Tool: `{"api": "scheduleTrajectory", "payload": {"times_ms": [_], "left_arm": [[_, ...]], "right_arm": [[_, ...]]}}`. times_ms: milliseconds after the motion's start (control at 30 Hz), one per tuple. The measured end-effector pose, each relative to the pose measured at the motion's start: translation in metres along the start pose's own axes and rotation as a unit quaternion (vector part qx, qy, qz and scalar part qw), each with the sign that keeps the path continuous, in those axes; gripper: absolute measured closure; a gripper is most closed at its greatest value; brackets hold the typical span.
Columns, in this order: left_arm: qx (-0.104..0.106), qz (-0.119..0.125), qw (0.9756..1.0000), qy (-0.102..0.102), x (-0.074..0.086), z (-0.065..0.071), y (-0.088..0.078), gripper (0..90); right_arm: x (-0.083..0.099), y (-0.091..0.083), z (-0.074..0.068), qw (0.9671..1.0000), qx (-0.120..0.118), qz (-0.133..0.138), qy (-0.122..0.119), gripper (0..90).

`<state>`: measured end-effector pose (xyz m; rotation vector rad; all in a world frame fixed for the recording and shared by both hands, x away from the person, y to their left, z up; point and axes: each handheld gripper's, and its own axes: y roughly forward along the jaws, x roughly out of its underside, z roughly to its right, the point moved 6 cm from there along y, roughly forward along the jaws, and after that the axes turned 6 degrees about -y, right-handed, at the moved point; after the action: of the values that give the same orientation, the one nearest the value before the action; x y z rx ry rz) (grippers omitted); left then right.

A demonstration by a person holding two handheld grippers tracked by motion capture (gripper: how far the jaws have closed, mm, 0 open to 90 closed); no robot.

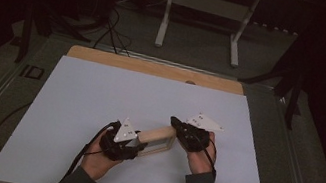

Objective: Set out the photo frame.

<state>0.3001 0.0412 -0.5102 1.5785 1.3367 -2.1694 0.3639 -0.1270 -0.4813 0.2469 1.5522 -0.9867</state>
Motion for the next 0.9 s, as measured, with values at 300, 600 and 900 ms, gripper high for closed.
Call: {"api": "scheduleTrajectory", "payload": {"times_ms": [300,600,900], "left_arm": [[-0.022,0.004,0.9995,-0.023,0.0002,-0.0065,0.0012,53.2],[-0.036,0.002,0.9986,-0.039,0.0018,-0.0079,0.0039,54.3],[-0.038,0.006,0.9984,-0.043,0.0018,-0.0081,0.0037,54.0]], "right_arm": [[-0.0004,-0.0019,-0.0003,0.9999,0.005,-0.01,-0.003,89.7],[-0.0005,-0.0035,-0.0004,0.9998,0.005,-0.017,-0.004,89.6],[-0.001,-0.0086,0.0005,0.9999,-0.005,-0.009,-0.013,82.3]]}}
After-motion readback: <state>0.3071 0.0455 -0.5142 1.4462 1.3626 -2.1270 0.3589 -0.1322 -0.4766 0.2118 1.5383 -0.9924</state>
